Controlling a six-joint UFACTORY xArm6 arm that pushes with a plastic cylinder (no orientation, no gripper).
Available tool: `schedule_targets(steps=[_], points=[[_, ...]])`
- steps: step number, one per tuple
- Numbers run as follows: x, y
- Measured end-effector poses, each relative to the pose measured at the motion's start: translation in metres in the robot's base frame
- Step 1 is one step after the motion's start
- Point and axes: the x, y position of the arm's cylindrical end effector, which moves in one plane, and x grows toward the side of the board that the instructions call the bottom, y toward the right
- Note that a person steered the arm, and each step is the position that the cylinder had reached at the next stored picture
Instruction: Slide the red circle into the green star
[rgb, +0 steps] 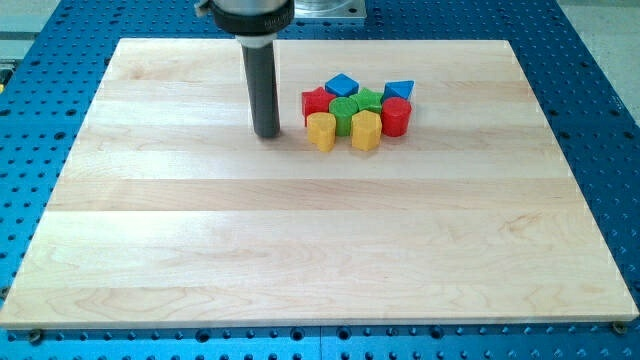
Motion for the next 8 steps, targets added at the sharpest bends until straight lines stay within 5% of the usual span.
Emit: schedule_targets(steps=[2, 3, 5, 8], points=[[0.0, 0.055], [-0.004, 0.034], [-0.064, -0.004], [-0.123, 0.079]])
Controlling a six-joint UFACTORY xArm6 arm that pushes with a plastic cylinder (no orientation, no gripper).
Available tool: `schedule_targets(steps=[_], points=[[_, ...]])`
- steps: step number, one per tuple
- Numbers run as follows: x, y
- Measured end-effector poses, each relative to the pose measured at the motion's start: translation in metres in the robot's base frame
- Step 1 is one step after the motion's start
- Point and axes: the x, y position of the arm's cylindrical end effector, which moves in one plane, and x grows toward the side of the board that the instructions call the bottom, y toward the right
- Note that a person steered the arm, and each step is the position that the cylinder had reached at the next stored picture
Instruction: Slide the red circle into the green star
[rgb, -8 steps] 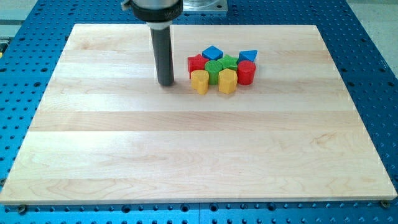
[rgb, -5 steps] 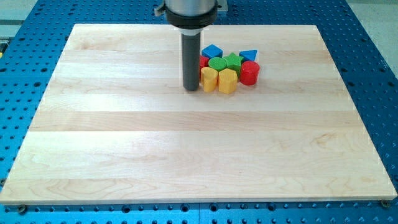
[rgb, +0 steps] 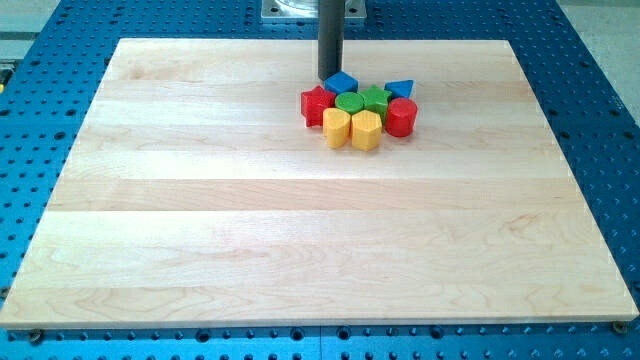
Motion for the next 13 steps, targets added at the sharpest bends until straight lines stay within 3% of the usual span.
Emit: schedule_targets(steps=[1, 3, 4, 5, 6, 9, 13], points=[[0.01, 0.0], [0.01, 0.054], [-0.017, 0.081], [-0.02, 0.143], [0.021, 0.164], [0.08, 0.163], [0.099, 0.144]])
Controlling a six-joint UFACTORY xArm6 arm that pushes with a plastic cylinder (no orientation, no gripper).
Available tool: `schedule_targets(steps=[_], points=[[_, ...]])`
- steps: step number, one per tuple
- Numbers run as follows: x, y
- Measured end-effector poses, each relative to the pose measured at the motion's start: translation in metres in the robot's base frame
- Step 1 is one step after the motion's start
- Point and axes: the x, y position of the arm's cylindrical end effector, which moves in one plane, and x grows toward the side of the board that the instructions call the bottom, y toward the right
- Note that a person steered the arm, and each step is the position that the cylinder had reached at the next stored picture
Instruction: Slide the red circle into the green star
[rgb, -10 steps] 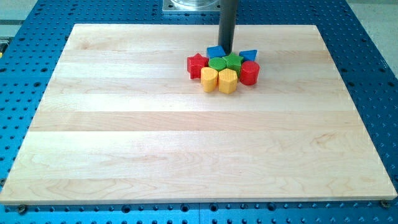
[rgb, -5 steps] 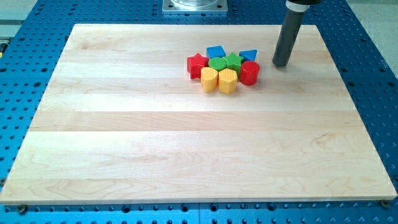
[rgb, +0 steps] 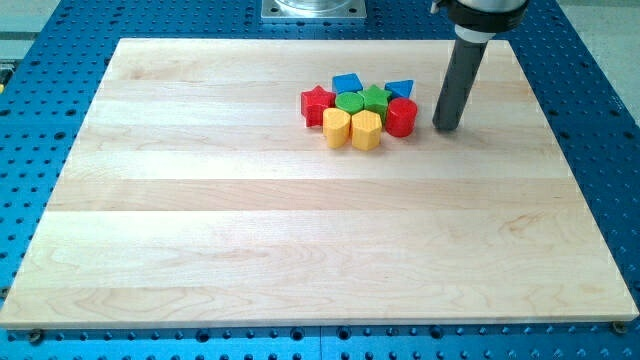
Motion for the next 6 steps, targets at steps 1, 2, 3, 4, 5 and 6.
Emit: schedule_targets(steps=[1, 2, 3, 4, 5, 6], points=[[0.0, -0.006], [0.0, -0.012], [0.0, -0.018], [0.0, -0.026], [0.0, -0.032], [0.0, -0.035]])
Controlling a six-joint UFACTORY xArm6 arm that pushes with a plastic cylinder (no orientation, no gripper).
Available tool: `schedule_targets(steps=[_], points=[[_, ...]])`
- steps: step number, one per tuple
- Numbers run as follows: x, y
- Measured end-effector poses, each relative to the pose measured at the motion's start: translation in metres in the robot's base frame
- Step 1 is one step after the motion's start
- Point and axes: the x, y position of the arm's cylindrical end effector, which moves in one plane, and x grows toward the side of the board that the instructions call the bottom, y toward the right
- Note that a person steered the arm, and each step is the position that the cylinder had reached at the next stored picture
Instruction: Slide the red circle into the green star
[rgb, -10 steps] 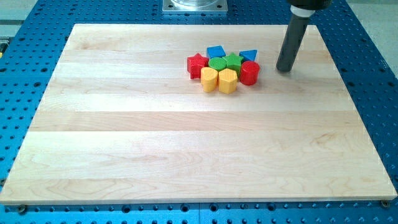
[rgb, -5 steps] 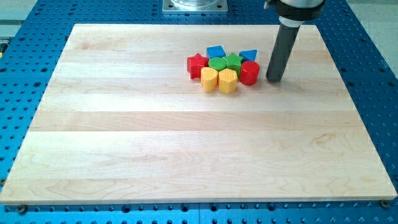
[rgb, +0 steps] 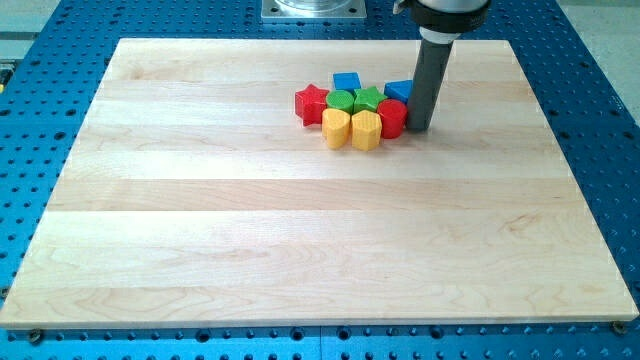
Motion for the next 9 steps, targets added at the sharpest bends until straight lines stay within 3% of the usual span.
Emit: schedule_targets(steps=[5, 8, 9], points=[[0.004, -0.002], [0.064, 0.001], [0.076, -0.031]])
